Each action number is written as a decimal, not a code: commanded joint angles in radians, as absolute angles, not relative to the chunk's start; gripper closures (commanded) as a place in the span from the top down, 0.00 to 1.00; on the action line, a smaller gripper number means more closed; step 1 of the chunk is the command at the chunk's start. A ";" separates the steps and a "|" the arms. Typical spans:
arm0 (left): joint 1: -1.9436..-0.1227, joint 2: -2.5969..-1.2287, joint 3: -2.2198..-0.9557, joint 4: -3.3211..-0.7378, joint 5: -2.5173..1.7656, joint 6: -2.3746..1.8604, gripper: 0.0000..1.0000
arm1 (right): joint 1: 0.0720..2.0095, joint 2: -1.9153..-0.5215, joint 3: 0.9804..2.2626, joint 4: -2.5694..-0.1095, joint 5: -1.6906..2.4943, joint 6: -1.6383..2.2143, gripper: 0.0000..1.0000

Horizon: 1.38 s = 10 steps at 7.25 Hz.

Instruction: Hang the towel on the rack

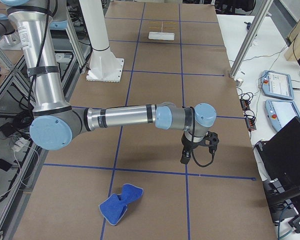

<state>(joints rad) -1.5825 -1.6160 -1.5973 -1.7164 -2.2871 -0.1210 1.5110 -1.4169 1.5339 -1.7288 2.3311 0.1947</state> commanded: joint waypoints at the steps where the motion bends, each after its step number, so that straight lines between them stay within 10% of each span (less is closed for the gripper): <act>1: -1.583 -1.605 -1.595 -1.723 -2.284 -0.114 0.98 | 1.511 -1.539 1.528 -1.563 2.323 0.114 1.00; 10: -1.583 -1.549 -1.605 -1.851 -2.295 -0.121 0.98 | 1.577 -1.832 1.533 -1.387 2.303 -0.411 1.00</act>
